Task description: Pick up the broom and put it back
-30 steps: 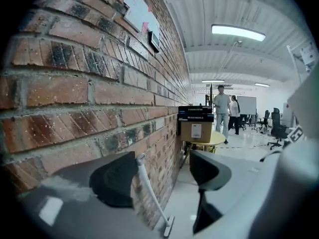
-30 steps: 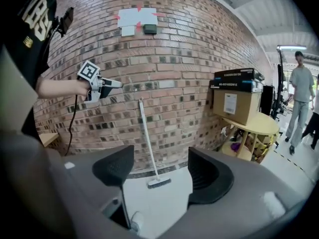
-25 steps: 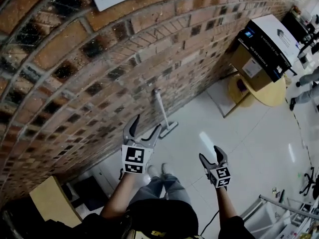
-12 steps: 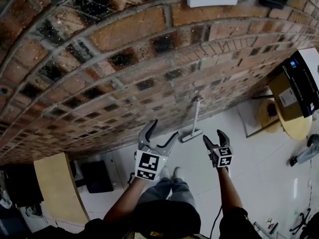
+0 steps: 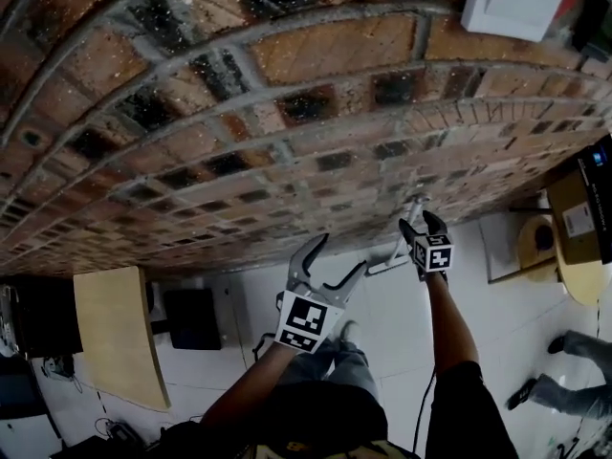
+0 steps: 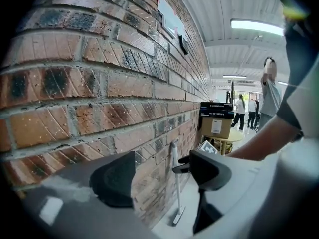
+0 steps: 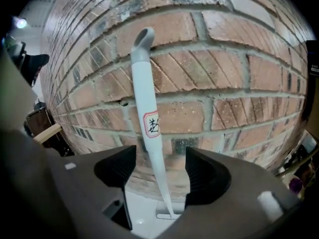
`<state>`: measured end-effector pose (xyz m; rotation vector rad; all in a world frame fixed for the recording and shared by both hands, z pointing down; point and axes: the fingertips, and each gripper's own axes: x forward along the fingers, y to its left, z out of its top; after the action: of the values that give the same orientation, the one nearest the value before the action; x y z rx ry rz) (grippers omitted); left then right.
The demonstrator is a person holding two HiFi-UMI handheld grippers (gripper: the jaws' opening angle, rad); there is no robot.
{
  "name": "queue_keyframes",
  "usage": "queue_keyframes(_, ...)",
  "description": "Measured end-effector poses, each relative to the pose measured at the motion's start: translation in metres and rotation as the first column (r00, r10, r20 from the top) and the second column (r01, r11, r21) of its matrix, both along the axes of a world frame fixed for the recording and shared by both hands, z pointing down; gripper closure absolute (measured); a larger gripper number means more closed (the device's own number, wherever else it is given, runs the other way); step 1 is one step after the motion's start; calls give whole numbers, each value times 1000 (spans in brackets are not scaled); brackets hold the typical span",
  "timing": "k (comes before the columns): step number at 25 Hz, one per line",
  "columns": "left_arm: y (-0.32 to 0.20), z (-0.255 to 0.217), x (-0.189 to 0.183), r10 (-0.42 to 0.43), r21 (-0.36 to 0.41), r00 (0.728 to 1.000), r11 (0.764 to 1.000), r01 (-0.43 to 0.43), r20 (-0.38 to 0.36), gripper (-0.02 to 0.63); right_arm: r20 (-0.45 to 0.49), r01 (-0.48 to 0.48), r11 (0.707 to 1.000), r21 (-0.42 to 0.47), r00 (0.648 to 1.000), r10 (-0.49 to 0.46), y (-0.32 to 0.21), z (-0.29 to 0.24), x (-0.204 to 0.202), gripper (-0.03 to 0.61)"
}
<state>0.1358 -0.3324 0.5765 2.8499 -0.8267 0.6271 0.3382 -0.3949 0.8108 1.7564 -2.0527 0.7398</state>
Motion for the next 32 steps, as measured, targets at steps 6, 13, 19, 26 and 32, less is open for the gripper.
queue_keyframes(6,2,2,-6,-9,-8,1000,1000,10,7,271,-8,22,998,-56,1000,-22,-17,6,-10,348)
queue_keyframes(13,0,5,-7,-19,-21,1000,1000,19,-11,272,-90,12,995,-102,996,-21,-4,11,-13,487)
queue_keyframes(19,7,1,-4,-15,-21,999,1000,15,-34,272,-90,54,982,-183,993,-71,38,9,-17,492)
queue_keyframes(26,11,-15,-10,-32,0,997,999,32,-72,288,-78,20,986,-168,996,-33,89,-33,-31,494)
queue_keyframes(32,15,-50,-15,-39,48,991,998,46,-126,288,-93,-26,1000,-1,995,26,98,-138,-50,494)
